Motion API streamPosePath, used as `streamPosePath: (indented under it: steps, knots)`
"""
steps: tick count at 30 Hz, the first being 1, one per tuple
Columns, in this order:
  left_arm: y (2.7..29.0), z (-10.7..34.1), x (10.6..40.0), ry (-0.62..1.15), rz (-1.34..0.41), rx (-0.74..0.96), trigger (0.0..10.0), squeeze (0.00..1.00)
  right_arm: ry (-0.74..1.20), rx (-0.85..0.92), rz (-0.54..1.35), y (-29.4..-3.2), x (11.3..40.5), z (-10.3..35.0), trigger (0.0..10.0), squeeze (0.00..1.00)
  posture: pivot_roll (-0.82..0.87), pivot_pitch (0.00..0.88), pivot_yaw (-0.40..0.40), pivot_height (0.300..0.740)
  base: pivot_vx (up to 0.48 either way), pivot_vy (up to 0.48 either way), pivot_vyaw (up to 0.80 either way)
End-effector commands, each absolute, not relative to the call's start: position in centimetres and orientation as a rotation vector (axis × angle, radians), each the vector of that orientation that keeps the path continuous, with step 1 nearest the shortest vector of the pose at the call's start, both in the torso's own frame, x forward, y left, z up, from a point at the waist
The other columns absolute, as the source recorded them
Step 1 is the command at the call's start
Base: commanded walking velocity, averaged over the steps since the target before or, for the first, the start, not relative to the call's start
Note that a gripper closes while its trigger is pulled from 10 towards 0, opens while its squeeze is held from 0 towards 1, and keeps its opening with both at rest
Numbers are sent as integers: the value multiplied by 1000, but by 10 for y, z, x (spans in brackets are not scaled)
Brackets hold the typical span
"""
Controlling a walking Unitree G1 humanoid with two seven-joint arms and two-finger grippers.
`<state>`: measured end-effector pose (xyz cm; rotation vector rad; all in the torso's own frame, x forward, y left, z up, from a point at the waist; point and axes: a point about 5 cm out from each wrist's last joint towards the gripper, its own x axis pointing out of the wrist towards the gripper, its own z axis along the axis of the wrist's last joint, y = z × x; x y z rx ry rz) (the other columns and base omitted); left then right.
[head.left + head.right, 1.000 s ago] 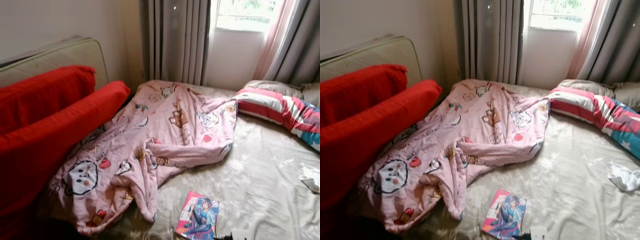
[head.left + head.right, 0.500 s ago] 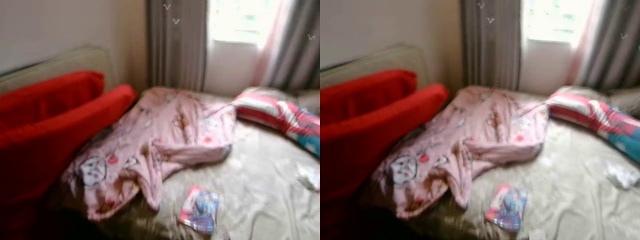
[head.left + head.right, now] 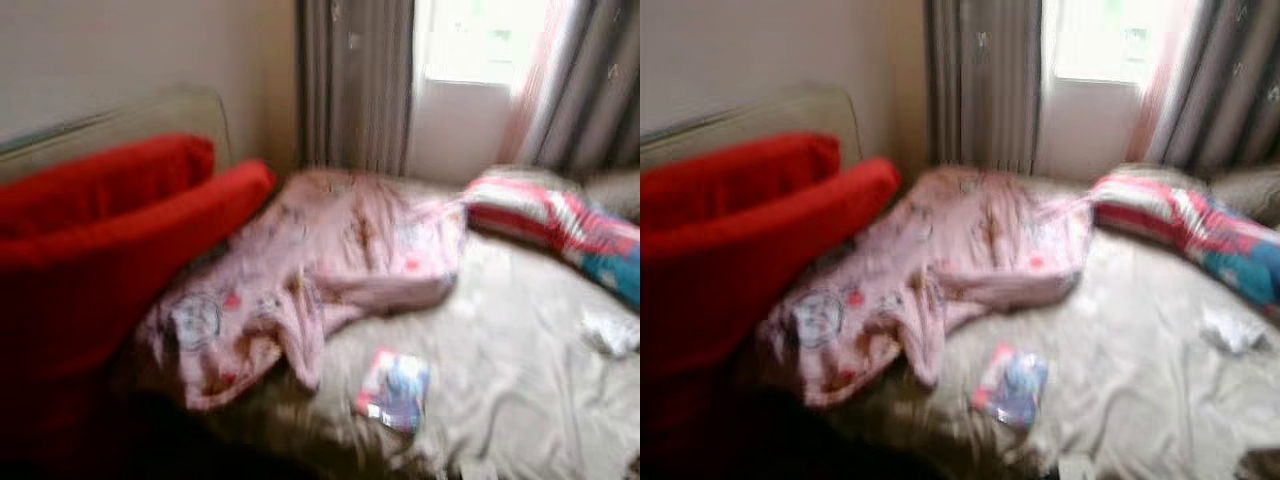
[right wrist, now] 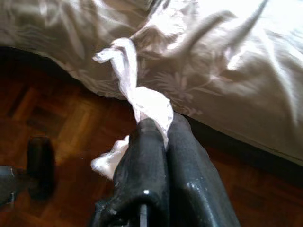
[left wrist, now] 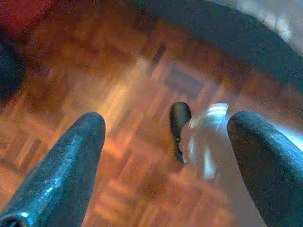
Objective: Clean up the room
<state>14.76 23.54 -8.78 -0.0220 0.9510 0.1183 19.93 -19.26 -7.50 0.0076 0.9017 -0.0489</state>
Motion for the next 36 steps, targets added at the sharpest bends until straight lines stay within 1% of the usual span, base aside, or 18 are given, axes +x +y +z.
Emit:
streamPosePath:
  steps: [1,10,16,36]
  knots:
    - [239,-86,151,948,126,-8,10000,0,908,13,-50,-192,199,-75,10000,0,32,0,-4,740,-274,0,0]
    - [239,-87,149,955,127,-7,10000,0,906,3,-50,-192,199,-75,10000,0,33,1,-4,740,-262,0,0]
    - [240,-87,149,959,129,-3,10000,0,905,-13,-34,-192,200,-75,10000,0,34,3,-6,740,0,0,73]
    - [245,-88,141,969,145,-13,10000,0,912,-12,-4,-191,201,-75,10000,0,40,0,-12,740,0,0,796]
